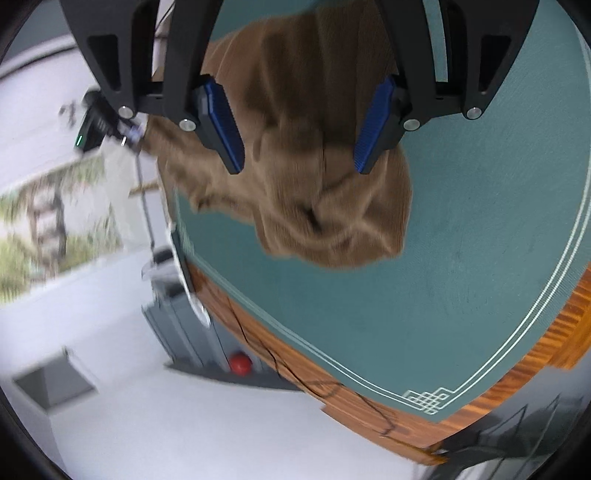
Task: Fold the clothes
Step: 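Lay the held hem down and open both grippers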
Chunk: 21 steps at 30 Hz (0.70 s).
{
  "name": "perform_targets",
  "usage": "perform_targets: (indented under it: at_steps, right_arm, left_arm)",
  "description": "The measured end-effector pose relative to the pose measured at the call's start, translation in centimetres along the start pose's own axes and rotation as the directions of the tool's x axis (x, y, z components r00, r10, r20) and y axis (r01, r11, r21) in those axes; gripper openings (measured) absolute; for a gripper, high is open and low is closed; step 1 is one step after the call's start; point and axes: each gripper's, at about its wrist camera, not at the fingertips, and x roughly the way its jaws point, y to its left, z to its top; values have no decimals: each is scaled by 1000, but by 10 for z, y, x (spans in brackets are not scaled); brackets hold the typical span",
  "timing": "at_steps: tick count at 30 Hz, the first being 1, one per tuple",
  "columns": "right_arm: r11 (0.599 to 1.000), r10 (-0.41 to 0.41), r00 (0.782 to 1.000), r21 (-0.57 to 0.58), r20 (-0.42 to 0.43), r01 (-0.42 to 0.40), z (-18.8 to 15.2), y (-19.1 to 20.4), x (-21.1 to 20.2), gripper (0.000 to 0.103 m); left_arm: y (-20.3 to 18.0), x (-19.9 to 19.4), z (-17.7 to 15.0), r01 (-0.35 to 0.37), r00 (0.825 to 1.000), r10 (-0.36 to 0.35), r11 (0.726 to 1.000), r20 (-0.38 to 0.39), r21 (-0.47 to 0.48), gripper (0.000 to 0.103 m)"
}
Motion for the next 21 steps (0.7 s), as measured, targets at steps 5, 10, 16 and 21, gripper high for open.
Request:
perform_targets:
  at_steps: [5, 10, 16, 21]
  right_arm:
    - [979, -120, 992, -174, -45, 111, -17, 18, -6, 64]
    - [907, -267, 958, -363, -106, 213, -38, 38, 0, 65]
    - [772, -403, 904, -584, -143, 251, -58, 66, 35, 66]
    - [833, -325, 934, -514, -151, 206, -38, 65, 51, 70]
  left_arm:
    - [-21, 9, -27, -50, 993, 67, 984, -95, 170, 66]
    - [-32, 30, -36, -77, 984, 112, 967, -137, 241, 66]
    - [-39, 52, -13, -102, 985, 131, 967, -115, 233, 66]
    - [-31, 50, 10, -105, 991, 119, 976, -62, 188, 68]
